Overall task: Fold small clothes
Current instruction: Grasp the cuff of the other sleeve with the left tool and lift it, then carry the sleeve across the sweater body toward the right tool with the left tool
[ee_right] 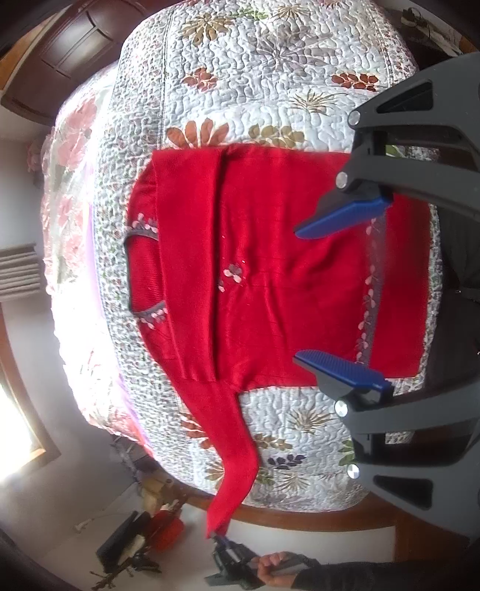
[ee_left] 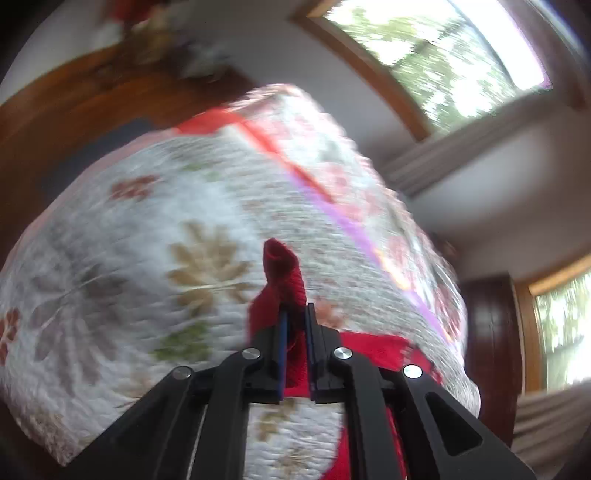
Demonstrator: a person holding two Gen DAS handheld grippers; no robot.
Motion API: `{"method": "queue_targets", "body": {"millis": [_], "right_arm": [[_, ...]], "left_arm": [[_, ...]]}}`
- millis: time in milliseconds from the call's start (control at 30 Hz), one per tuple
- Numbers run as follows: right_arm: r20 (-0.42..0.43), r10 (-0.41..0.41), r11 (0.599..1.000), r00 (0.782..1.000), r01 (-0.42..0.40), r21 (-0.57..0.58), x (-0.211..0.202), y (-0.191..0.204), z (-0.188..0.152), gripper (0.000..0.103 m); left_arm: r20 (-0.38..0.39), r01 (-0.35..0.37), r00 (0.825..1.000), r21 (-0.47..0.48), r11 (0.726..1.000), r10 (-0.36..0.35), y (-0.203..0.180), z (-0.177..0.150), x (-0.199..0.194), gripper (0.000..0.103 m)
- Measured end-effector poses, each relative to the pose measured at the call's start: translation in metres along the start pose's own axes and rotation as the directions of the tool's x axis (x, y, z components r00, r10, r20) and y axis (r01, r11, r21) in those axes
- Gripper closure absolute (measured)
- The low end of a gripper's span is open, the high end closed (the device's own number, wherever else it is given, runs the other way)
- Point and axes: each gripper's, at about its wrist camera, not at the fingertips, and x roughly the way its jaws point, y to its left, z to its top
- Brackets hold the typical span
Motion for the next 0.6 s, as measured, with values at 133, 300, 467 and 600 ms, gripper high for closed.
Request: {"method": "queue_targets", "body": {"millis": [133,300,467,600], "right_arm": [[0.023,0.024,1.0,0.999,-0.024,0.019,-0.004,-0.015,0.0,0.04],[0.032,0.067,0.997,0.997,-0.068,0.03,-0.001,-0.034,0.004,0.04],[0.023,0.112,0.993,0.993,-0.113,0.038,0.01,-0.053,0.019,0.038],[-0.011,0.18,0.981,0.984,-0.179,0.073,0.029,-0.072,0.039,0.038]], "left_arm": [[-0.036,0.05,0.998,0.128,0.99,-0.046,-0.077,-0.01,0.014,0.095],[-0.121,0.092,0.991,0.239,0.967,-0.064,-0.162,-0.04,0.052,0.095],[-0.204,0.108,0.978,0.301,0.947,-0.047,-0.215,-0.078,0.102,0.095],[-0.277,0.11,0.961,0.337,0.935,-0.013,-0.246,-0.11,0.149,0.095]]}}
